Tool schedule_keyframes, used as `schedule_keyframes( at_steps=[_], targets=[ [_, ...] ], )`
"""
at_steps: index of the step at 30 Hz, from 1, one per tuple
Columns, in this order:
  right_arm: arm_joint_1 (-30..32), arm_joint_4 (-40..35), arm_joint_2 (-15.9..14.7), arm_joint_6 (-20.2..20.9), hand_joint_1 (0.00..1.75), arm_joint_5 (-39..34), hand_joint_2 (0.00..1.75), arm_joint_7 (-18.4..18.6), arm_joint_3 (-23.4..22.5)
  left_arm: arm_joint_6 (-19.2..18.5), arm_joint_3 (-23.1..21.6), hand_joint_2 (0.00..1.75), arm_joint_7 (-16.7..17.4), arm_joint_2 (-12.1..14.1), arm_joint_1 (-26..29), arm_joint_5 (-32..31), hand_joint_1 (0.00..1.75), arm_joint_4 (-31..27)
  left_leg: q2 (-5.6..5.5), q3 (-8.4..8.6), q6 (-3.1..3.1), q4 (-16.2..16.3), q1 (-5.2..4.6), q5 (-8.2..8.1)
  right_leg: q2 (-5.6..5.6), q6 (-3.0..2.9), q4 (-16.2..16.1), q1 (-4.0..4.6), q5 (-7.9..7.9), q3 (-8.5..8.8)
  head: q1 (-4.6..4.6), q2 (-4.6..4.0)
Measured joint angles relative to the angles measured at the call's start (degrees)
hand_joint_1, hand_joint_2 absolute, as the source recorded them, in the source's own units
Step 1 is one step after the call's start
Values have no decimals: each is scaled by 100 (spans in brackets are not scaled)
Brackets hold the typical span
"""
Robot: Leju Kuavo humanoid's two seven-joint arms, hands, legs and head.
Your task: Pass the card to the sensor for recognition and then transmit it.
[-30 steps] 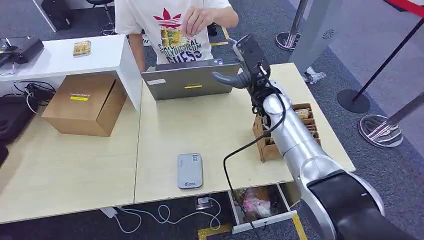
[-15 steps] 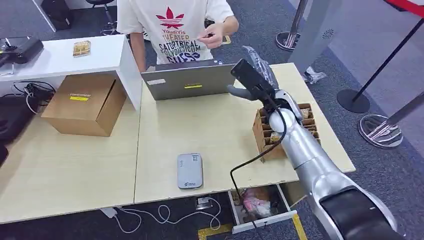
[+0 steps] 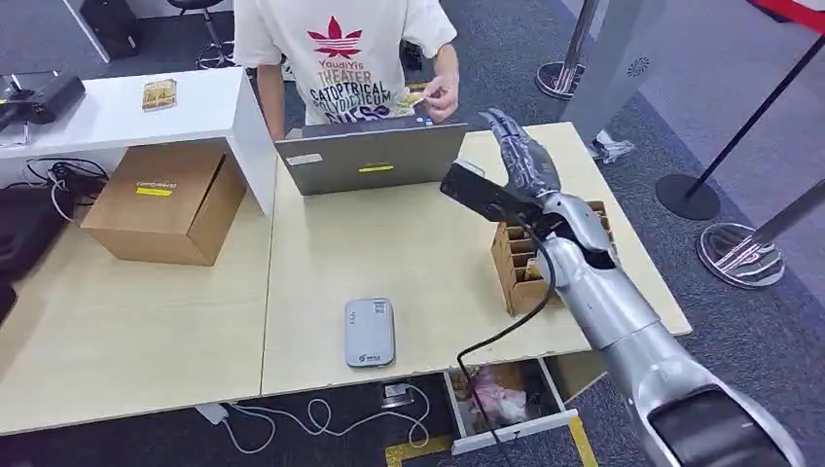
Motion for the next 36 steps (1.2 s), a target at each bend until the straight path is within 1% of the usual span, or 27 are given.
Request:
schedule_keyframes(
  at_steps=[3, 5, 7, 14, 23, 24, 26, 29, 30, 32, 33, 34, 36],
  targets=[
    [118, -157, -107, 74, 0, 159, 175, 92, 7, -11, 0, 0, -9, 2, 0, -24, 0, 0, 0, 0, 0, 0, 0, -1, 0, 0, -1, 0, 0, 0, 0, 0],
    [204, -258, -168, 120, 12, 247, 175, 151, 7, -20, 0, 0, -9, 2, 2, -33, 0, 0, 0, -1, 1, 0, 0, -1, -1, 0, -1, 0, 0, 0, 0, 0],
    [285, -345, -227, 135, 14, 310, 175, 175, 4, -22, 0, 0, -9, 4, 3, -35, 0, 0, 0, -2, 1, 0, 0, -1, 0, 0, -1, 0, 0, 0, -2, 0],
    [586, -577, -374, 186, 14, 476, 175, 247, -81, -26, 0, 0, -15, 7, 8, -41, 0, 0, 0, -3, 1, 0, 0, -1, -1, 0, -1, 0, 0, 0, -2, 0],
    [688, -697, -437, 188, 14, 498, 175, 249, -133, -26, 0, 0, -15, 7, 7, -50, 0, 0, 1, -2, 1, 0, 0, -1, 0, 0, -1, 0, 0, 0, -2, 0],
    [693, -706, -441, 190, 21, 500, 175, 249, -136, -26, 0, 0, -15, 7, 7, -48, 0, 0, 1, -2, 1, 0, 0, -1, 0, 0, -1, 0, 0, 0, 0, 0],
    [704, -717, -446, 199, 26, 542, 175, 258, -142, -26, 0, 0, -15, 7, 9, -50, 0, 0, 1, -2, 1, 0, 0, -1, 0, 0, -1, 0, 0, 0, -2, 0],
    [756, -743, -481, 225, 44, 603, 175, 282, -149, -33, 0, 0, -15, 7, 10, -50, 0, 0, 0, -2, 1, 0, 0, -1, -1, 0, -1, 0, 0, 0, 0, 0],
    [787, -760, -498, 238, 44, 627, 175, 291, -155, -33, 0, 0, -15, 7, 13, -50, 0, 0, 0, -2, 1, 0, 0, -1, -2, 0, -1, 0, 0, 0, -2, 0],
    [859, -791, -535, 258, 59, 671, 175, 293, -175, -33, 0, 0, -15, 7, 13, -50, 0, 0, 0, -3, 1, 0, 0, -1, -1, 0, -1, 0, 0, 0, -2, 0],
    [892, -811, -555, 290, 75, 692, 175, 308, -197, -33, 0, 0, -15, 7, 14, -50, 0, 0, 0, -3, 1, 0, 0, -1, -1, 0, -1, 0, 0, 0, 0, 0],
    [923, -822, -566, 321, 80, 723, 175, 312, -212, -33, 0, 0, -15, 7, 15, -50, 0, 0, 0, -3, 1, 0, 0, -1, -1, 0, -1, 0, 0, 0, -2, 0],
    [984, -837, -590, 350, 80, 758, 175, 310, -243, -33, 0, 0, -15, 7, 16, -50, 0, 0, 0, -4, 1, 0, 0, -1, -2, 0, -1, 0, 0, 0, 0, 0]
  ],
)
